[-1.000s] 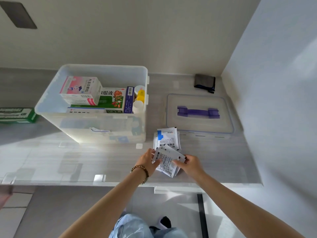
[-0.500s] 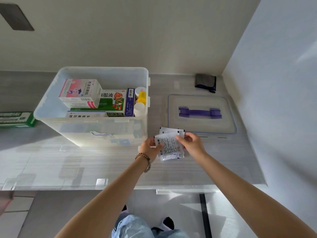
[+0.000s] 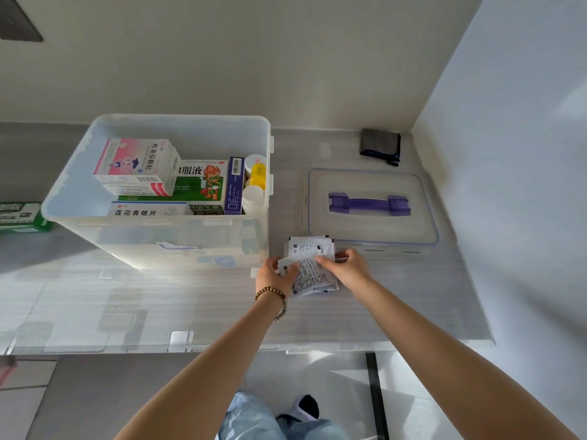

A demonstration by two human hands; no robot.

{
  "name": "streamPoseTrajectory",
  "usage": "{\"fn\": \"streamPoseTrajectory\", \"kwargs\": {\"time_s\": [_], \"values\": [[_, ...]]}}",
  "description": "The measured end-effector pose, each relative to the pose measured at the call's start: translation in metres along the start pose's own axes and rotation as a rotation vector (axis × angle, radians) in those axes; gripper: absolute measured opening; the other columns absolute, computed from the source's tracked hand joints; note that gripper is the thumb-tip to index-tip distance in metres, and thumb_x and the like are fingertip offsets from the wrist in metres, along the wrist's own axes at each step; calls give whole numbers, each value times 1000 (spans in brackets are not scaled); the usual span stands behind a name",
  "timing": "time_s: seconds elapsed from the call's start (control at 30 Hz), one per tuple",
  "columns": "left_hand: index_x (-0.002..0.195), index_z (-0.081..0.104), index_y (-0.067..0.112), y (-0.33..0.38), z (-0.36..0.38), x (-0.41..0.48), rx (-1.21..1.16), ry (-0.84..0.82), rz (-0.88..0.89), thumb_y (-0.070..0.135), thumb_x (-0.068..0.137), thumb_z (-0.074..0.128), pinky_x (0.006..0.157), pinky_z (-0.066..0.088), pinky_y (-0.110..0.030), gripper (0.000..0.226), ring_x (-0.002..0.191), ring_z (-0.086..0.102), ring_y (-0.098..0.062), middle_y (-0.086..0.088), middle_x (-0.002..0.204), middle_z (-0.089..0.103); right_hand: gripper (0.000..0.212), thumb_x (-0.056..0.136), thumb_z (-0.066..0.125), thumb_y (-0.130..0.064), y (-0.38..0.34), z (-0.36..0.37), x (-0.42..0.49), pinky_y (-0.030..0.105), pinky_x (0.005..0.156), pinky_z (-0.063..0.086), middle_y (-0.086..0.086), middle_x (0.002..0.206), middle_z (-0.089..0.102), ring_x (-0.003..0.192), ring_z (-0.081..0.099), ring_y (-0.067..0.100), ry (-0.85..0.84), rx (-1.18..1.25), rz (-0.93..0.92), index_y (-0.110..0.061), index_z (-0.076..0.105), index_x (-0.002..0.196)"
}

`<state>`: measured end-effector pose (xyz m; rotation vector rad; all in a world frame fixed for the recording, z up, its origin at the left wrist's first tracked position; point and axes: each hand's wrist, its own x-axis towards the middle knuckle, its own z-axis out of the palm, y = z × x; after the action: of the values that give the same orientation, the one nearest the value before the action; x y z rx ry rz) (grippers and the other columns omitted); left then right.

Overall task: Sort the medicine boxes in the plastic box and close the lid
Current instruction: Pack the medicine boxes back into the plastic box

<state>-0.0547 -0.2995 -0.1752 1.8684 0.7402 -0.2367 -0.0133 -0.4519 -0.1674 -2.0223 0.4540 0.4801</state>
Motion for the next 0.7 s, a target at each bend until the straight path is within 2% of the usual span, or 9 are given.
{"fn": "streamPoseTrajectory", "kwargs": {"time_s": [0.07, 0.13, 0.2, 0.3, 0.4, 0.47, 0.57, 0.63, 0.7], "values": [[126, 45, 9, 2, 0, 1, 8, -53, -32, 34, 80, 66, 75, 54, -32, 56, 96, 60, -23, -12, 117, 59, 32, 71, 77, -40, -3, -1, 1, 21, 60, 45, 2, 82, 66, 67, 61, 10, -92, 1, 21, -12, 62, 81], [128, 42, 9, 1, -1, 2, 4, -119, -34, 35, 80, 65, 68, 50, -25, 59, 92, 57, -19, -11, 118, 58, 33, 76, 74, -35, -7, -3, -1, 20, 54, 45, 8, 78, 69, 56, 62, 9, -216, 41, 39, -6, 69, 90], [128, 41, 8, -1, -4, 3, 33, -171, 0, 36, 80, 64, 65, 48, -20, 60, 90, 57, -17, -9, 115, 59, 38, 79, 71, -34, -6, -4, -5, 20, 58, 48, 7, 92, 71, 69, 66, 9, -320, 64, 34, -8, 65, 106], [125, 43, 8, -7, -10, 1, -5, -229, 47, 38, 77, 67, 56, 47, -13, 61, 86, 58, -13, -4, 105, 60, 40, 79, 70, -38, -1, -8, -10, 26, 77, 51, 0, 107, 67, 95, 64, 15, -370, 62, -30, -20, 56, 111], [118, 50, 11, -5, -15, -3, -115, -292, 113, 37, 73, 71, 56, 52, -13, 56, 78, 63, -2, 4, 97, 64, 35, 78, 70, -38, 1, -18, -16, 25, 78, 54, -5, 106, 68, 97, 66, 9, -401, 97, -174, -27, 57, 108], [105, 52, 22, 2, -17, -6, -135, -315, 216, 36, 71, 72, 55, 51, -12, 43, 71, 64, 4, 7, 97, 64, 30, 77, 72, -35, 1, -28, -20, 18, 72, 55, -10, 101, 69, 91, 67, 1, -397, 125, -272, -32, 57, 103], [97, 46, 37, 12, -18, -9, -71, -332, 373, 33, 69, 74, 59, 52, -14, 40, 83, 63, 2, 14, 99, 61, 33, 74, 75, -32, 2, -40, -21, 14, 76, 53, -15, 101, 68, 93, 64, -3, -347, 62, -386, -37, 57, 100], [105, 45, 30, 11, -18, -11, 20, -361, 441, 28, 69, 76, 69, 55, -19, 48, 94, 63, -7, 10, 104, 62, 38, 72, 77, -29, 7, -45, -21, 18, 83, 52, -18, 102, 65, 94, 61, -6, -312, -58, -451, -38, 55, 101], [114, 39, 21, 6, -16, -12, 206, -343, 495, 31, 68, 77, 78, 55, -30, 61, 97, 62, -17, 3, 110, 62, 47, 70, 80, -25, 16, -45, -20, 23, 88, 50, -18, 104, 62, 95, 59, -5, -279, -148, -495, -31, 54, 109]]}}
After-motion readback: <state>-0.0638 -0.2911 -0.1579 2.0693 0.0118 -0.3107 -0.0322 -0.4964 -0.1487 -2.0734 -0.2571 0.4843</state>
